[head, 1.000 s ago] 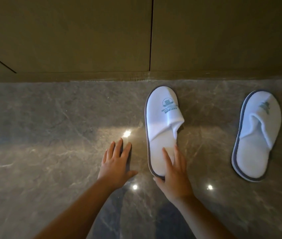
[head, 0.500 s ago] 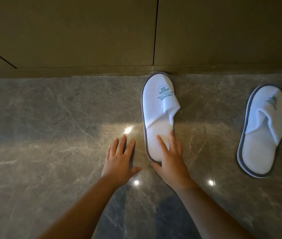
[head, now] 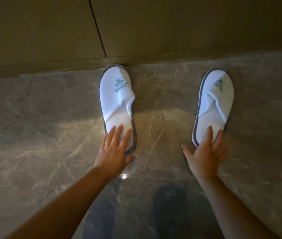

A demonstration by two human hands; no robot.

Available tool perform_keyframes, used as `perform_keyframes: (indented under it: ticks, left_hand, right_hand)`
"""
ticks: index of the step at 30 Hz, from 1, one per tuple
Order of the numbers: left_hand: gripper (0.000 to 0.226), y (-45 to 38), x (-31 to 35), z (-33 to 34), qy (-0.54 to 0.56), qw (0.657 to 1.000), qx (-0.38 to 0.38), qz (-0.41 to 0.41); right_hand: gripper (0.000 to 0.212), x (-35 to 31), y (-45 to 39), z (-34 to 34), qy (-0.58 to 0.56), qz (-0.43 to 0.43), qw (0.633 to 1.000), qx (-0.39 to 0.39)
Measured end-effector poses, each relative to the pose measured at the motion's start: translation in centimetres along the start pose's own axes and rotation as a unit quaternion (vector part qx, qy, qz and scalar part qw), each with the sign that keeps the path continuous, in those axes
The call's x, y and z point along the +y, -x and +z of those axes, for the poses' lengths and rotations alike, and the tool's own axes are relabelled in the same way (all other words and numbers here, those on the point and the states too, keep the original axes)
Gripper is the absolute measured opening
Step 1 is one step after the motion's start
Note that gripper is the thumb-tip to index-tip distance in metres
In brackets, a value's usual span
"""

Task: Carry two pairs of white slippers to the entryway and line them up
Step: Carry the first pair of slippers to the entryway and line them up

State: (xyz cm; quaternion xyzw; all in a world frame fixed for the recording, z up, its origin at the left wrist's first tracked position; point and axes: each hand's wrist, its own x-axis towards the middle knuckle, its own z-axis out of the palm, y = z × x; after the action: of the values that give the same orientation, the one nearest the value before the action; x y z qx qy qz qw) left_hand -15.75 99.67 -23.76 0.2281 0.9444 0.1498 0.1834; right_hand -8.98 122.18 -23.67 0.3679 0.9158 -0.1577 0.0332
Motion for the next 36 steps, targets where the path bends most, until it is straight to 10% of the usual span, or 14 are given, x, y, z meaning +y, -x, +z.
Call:
perform_keyframes:
  ticks: [36]
  left_hand:
    - [0.073,-0.9,0.0,-0.5,-0.051,0.995,-0.078,-0.041]
  right_hand:
    - [0.072,-4.5,-0.1,2.5,-0.115,-0.085,0.986,-0.091]
